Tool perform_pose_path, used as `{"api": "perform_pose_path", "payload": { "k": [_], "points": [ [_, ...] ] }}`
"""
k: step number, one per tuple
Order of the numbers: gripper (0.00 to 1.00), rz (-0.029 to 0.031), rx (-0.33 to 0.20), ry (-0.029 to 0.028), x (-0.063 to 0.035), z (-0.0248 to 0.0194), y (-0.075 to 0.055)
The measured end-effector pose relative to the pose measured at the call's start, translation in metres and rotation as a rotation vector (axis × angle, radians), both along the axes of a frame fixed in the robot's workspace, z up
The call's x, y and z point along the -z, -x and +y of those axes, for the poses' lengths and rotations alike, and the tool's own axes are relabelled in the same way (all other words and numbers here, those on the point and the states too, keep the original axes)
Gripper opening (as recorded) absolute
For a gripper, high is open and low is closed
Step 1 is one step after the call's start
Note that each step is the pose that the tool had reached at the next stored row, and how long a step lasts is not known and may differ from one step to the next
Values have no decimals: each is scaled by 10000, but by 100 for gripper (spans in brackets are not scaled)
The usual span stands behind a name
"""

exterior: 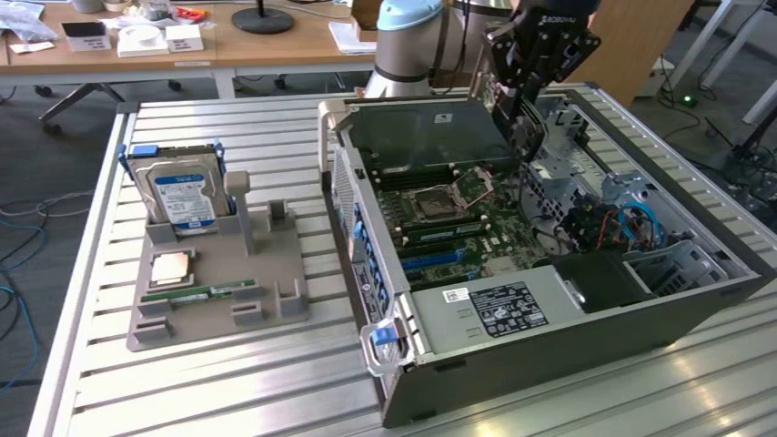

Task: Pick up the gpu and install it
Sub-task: 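Pick up the gpu and move the gpu toward the slot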

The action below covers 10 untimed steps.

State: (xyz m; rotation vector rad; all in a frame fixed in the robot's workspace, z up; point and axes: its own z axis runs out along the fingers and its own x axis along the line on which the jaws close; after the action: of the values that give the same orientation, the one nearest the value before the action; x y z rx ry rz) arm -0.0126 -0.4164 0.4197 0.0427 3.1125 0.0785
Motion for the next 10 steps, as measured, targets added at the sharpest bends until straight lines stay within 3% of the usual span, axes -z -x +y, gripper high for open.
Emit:
{"api": "perform_pose_path", "payload": {
  "k": [10],
  "points": [
    [26,0,1,0,0,0,-52]
  ]
}}
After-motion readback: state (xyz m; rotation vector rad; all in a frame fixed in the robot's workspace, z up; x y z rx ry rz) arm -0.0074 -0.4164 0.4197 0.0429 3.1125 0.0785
